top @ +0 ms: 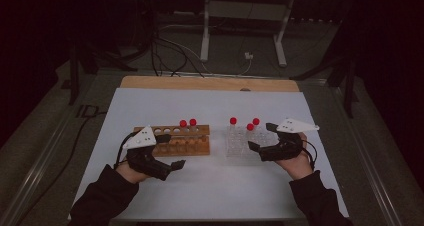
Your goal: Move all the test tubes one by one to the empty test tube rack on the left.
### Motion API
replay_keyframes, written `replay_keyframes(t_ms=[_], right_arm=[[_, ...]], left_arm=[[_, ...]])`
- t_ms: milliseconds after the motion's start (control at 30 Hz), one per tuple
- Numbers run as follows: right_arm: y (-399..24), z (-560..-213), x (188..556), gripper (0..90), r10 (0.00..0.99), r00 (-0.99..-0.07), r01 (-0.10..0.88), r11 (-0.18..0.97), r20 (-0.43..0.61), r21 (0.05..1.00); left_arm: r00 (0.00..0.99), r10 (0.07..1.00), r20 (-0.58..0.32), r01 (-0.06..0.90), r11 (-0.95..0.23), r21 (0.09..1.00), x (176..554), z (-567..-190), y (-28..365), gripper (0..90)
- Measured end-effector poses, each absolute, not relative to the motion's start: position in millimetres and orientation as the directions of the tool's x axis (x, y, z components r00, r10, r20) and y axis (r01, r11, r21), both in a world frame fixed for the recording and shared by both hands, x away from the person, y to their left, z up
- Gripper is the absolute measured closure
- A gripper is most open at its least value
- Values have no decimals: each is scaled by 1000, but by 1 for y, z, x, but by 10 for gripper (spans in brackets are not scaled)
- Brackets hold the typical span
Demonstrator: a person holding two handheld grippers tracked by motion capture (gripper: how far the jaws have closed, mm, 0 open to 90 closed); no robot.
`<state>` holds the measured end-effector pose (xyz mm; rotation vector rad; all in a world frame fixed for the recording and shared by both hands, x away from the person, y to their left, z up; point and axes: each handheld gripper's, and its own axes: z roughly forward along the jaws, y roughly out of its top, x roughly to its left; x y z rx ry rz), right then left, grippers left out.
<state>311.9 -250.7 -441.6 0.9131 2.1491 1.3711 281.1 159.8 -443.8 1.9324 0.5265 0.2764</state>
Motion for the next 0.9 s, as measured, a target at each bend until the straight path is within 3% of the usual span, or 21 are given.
replay_keyframes(t_ms=[233, 433, 633, 900], right_arm=[[-268, -457, 333, 269, 778, -628, 349, 283, -2, 893], [-272, -466, 348, 498, 783, -621, 379, 297, 4, 876], [-267, -473, 360, 608, 780, -626, 398, 325, -5, 858], [-261, -478, 369, 674, 769, -640, 412, 326, 15, 851]], left_arm=[[881, 470, -51, 232, -337, 913, 277, -450, 160, 21], [879, 474, -50, 234, -336, 912, 277, -452, 161, 21], [878, 475, -50, 238, -343, 909, 278, -454, 161, 21], [878, 476, -57, 242, -338, 910, 279, -456, 162, 21]])
